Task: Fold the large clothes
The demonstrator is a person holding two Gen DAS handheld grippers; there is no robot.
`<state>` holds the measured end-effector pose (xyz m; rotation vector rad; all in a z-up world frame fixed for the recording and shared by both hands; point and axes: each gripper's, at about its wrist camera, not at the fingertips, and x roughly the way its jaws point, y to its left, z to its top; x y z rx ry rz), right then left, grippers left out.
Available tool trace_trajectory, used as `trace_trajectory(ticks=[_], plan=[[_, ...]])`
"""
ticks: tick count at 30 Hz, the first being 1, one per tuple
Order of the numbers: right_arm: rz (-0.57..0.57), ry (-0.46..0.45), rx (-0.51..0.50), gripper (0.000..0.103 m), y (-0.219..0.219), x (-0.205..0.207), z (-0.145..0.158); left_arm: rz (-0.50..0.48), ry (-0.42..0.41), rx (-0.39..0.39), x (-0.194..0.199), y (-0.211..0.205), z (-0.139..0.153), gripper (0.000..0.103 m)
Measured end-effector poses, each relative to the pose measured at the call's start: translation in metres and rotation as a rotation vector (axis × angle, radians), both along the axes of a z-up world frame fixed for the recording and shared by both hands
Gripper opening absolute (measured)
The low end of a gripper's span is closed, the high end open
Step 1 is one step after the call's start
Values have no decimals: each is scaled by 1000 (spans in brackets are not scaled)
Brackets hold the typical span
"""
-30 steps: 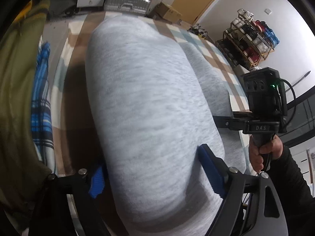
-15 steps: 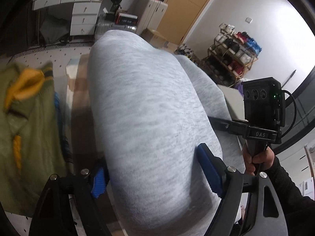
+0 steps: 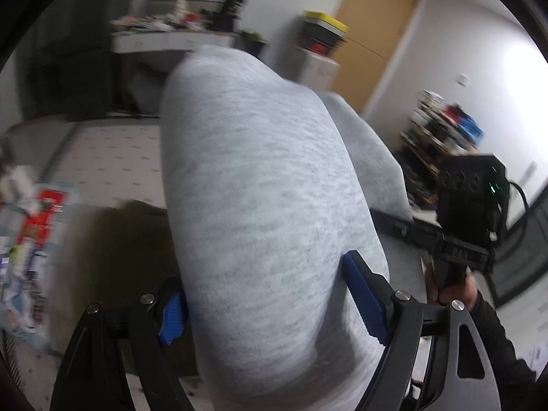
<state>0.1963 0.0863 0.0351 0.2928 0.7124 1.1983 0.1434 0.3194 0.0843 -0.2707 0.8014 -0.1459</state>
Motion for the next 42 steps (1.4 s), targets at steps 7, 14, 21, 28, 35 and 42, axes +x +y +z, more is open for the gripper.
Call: trace_trajectory(ticks=[7, 14, 21, 28, 35, 42], plan=[[52, 258, -163, 38, 136, 48, -91, 214, 314, -20, 51, 122, -124, 82], [108, 257, -159, 46, 126, 44, -136, 199, 220, -123, 44, 140, -158, 93], [-28, -90, -194, 54, 68, 11, -81, 233, 233, 27, 52, 143, -148, 93], [55, -386, -500, 29, 171, -23, -89, 299, 225, 15, 41, 150, -146, 93], [34, -131, -398, 31, 149, 7, -121, 391, 195, 38, 31, 129, -126, 93], [-6, -217, -205, 70, 76, -44, -96, 533, -66, 308, -43, 75, -68, 93]])
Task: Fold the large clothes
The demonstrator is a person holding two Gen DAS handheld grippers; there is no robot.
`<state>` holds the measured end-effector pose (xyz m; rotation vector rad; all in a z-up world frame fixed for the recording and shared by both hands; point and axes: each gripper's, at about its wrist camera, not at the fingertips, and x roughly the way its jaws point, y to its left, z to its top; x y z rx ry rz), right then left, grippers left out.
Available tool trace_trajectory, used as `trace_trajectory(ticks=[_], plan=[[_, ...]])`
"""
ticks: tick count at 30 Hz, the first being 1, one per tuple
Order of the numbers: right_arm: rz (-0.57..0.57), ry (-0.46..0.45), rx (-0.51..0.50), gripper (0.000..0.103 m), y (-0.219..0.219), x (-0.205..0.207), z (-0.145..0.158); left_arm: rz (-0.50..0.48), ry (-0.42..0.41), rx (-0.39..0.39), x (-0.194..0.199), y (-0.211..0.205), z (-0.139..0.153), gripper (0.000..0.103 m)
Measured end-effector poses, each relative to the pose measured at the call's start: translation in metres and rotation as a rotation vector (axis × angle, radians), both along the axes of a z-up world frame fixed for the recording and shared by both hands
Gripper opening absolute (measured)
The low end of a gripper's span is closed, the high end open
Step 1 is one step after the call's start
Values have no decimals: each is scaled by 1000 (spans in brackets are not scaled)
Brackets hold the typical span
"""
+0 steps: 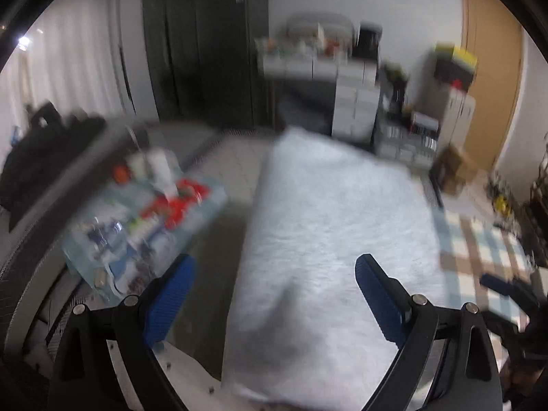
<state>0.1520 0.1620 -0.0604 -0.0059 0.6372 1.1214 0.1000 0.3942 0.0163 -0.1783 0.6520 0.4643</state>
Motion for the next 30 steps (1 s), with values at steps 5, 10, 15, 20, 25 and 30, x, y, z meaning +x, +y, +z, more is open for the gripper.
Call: trace_trajectory(ticks=[5, 10, 15, 20, 25, 30], plan=[[-50, -145, 189, 103, -74, -77, 25, -40, -219, 51, -72, -78, 10, 102], [-189, -331, 297, 103, -136, -157, 44, -6, -277, 76, -127, -133, -9, 102], [-242, -403, 279, 103, -164, -211, 33, 60, -323, 151, -174, -172, -21, 102], [-328, -512, 226, 103, -171, -254, 22, 39, -341, 119, -182, -178, -23, 102], [-339, -456, 297, 103, -179, -263, 25, 25, -357, 122, -189, -182, -19, 102], [-342, -445, 342, 103, -178, -273, 23, 26, -371, 139, -191, -186, -18, 102]])
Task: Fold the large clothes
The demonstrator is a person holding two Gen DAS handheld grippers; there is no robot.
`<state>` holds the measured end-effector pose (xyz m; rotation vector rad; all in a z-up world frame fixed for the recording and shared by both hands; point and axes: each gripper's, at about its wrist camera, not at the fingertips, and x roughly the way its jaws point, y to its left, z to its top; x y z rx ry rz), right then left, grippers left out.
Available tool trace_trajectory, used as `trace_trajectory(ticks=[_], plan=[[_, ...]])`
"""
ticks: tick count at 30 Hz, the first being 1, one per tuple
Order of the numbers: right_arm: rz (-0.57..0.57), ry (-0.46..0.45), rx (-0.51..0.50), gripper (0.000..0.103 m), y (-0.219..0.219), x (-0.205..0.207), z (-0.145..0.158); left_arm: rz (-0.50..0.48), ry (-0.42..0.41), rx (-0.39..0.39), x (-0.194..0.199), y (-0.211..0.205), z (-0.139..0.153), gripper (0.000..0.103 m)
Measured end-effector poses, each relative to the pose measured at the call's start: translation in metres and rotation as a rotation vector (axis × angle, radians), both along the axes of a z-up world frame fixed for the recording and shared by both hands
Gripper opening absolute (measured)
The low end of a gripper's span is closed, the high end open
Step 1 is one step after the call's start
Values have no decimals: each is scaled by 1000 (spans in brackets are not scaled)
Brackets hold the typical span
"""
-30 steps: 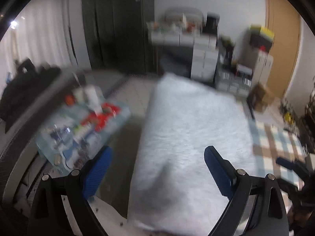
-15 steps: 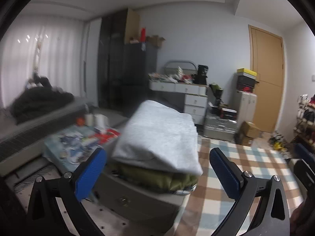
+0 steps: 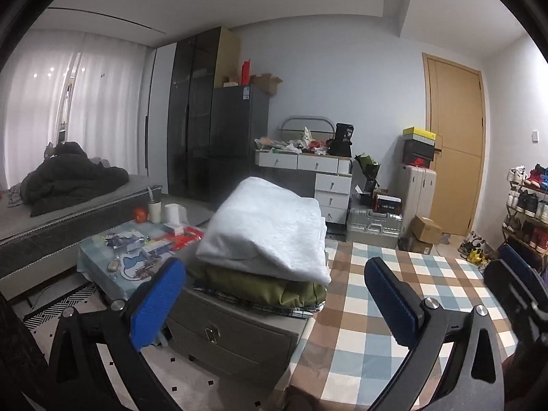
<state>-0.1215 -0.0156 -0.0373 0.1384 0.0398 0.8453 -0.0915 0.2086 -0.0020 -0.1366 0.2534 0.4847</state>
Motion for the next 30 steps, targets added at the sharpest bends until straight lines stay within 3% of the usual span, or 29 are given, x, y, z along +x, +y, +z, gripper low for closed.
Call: trace_trajectory(ticks=[5, 13, 21, 30], plan=[[-27, -44, -34, 103, 13, -7, -6, 18, 25, 11, -5, -16, -12, 102], [-29, -5, 15, 103, -1, -2, -15, 8, 80, 45, -5, -39, -19, 102], [-44, 63, 62, 103, -17, 3, -13, -3, 73, 58, -11, -48, -15, 102], [-58, 18, 62, 103, -19, -12, -9, -21, 54, 72, -13, -53, -12, 102]])
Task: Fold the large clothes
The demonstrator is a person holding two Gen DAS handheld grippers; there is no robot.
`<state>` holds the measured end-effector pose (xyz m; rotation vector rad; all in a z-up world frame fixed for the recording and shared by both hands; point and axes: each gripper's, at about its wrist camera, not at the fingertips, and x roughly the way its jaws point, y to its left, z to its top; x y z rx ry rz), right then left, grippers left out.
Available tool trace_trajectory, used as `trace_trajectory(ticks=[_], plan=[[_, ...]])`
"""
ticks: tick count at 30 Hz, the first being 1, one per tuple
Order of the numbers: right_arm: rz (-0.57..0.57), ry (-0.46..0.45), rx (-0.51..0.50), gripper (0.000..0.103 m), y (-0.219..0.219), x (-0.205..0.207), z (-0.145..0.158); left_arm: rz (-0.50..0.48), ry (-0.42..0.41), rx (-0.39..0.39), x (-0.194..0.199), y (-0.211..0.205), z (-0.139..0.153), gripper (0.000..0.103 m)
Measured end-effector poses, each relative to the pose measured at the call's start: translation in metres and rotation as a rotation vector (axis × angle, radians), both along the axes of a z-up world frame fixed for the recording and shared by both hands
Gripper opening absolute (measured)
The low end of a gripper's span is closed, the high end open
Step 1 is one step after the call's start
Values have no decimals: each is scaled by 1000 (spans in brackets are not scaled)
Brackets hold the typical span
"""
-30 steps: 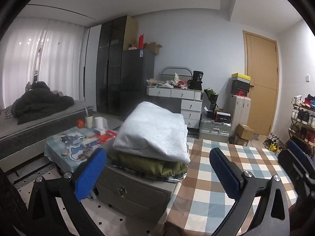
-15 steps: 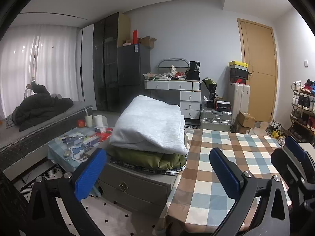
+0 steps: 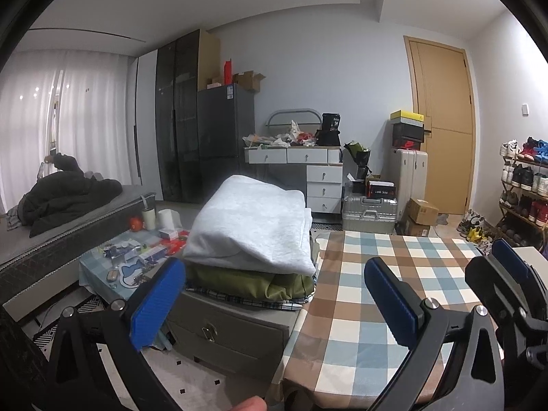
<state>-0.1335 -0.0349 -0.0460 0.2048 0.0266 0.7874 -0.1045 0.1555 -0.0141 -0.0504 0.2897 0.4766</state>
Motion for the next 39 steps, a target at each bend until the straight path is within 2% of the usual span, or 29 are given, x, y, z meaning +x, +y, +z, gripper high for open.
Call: trace_trajectory(ticks=[8, 39], plan=[[-10, -9, -1, 103, -1, -7, 3, -19, 12, -26, 4, 3, 1, 102], [-36, -9, 40, 103, -11, -15, 5, -36, 27, 9, 8, -3, 3, 102]])
